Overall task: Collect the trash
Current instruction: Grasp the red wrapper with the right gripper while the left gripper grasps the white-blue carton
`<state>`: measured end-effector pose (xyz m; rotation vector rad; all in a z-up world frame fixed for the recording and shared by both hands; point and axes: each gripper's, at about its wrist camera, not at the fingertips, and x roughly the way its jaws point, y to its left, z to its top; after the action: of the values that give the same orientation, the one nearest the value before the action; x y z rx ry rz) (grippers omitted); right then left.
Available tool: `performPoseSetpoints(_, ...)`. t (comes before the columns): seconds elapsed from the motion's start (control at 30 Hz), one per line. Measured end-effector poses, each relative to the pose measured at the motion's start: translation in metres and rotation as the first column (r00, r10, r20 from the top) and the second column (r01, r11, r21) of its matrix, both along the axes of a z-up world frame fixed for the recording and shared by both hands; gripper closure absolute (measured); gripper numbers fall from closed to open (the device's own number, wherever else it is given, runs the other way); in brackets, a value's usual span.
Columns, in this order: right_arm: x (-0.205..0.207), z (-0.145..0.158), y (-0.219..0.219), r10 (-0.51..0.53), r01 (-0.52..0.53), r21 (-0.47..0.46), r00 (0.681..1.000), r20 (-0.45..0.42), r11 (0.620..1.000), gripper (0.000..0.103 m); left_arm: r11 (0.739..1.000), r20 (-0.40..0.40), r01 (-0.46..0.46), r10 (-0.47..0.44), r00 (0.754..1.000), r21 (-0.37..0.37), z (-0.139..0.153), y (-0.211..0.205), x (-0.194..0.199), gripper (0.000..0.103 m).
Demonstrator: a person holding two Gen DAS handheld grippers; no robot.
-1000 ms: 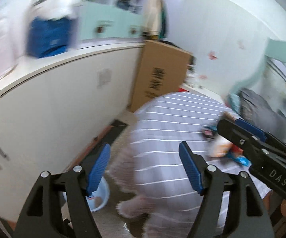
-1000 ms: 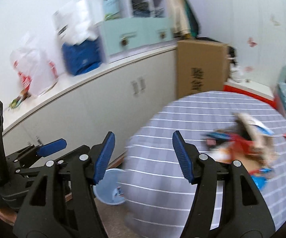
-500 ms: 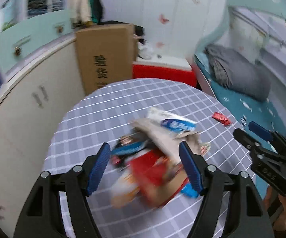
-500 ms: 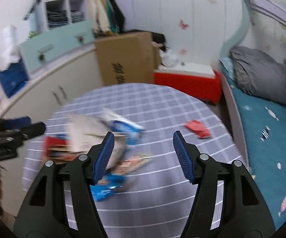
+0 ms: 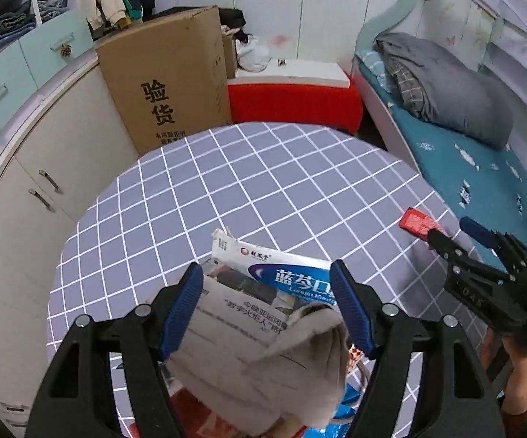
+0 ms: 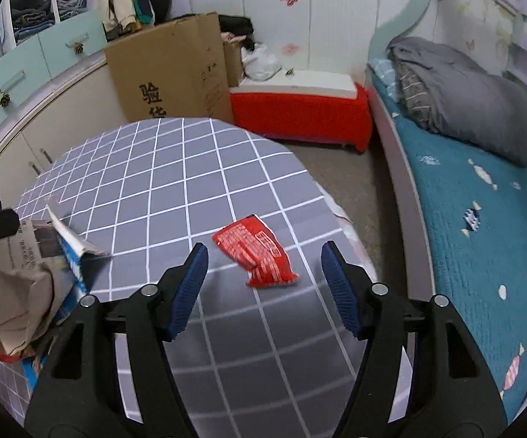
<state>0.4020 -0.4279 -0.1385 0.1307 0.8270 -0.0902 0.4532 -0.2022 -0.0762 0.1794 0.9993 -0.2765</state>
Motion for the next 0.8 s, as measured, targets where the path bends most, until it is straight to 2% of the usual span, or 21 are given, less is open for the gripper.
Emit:
performPoseSetpoints(0.07,0.011,-0.006,0.0,0.016,-0.016,-0.002,1.0,-0.027,1.0,0.039,1.0,-0.01,0.014,-0.014,1.0,0.006,-0.004,-0.002,0.003,0.033)
performPoseSetpoints(0.13,0.019,-0.012,0.004,0.036,-0.037,-0.012,0.997,-0.062,0.999,0.049,1.0,-0.021,0.014,-0.013,1.0,0.024,-0.009,-0.004,0.007,0.033)
performPoseSetpoints(0.2,0.021,-0.016,0.01,0.041,-0.044,-0.036,0.996,-0.077,0.998,0.069,1.0,-0.038,0.007,-0.007,0.999,0.014,-0.013,-0.005,0.014,0.033)
performPoseSetpoints(0.23,0.019,-0.017,0.013,0.039,-0.044,-0.072,0.997,-0.072,0.996,0.071,1.0,-0.05,0.002,-0.001,0.999,0.003,-0.014,-0.006,0.017,0.033)
performPoseSetpoints(0.3,0.02,-0.018,0.014,0.05,-0.055,-0.07,0.997,-0.062,0.996,0.074,1.0,-0.093,-0.014,0.012,0.996,-0.026,-0.018,-0.007,0.025,0.033)
performPoseSetpoints(0.43,0.011,-0.016,0.021,0.08,-0.08,-0.019,0.997,-0.021,0.997,0.075,0.993,-0.206,-0.072,0.05,0.977,-0.098,-0.027,-0.008,0.037,0.033)
performPoseSetpoints(0.57,0.007,-0.016,0.03,0.118,-0.118,0.061,0.993,-0.008,0.991,0.075,0.986,-0.267,-0.14,0.112,0.957,-0.086,-0.038,-0.014,0.051,0.033)
performPoseSetpoints(0.67,0.009,-0.017,0.034,0.128,-0.127,0.089,0.992,-0.009,0.988,0.075,0.976,-0.342,-0.201,0.163,0.926,-0.08,-0.055,-0.015,0.063,0.033)
performPoseSetpoints(0.8,0.009,-0.015,0.039,0.133,-0.132,0.105,0.991,0.001,0.986,0.075,0.974,-0.355,-0.223,0.192,0.915,-0.048,-0.065,-0.018,0.069,0.035)
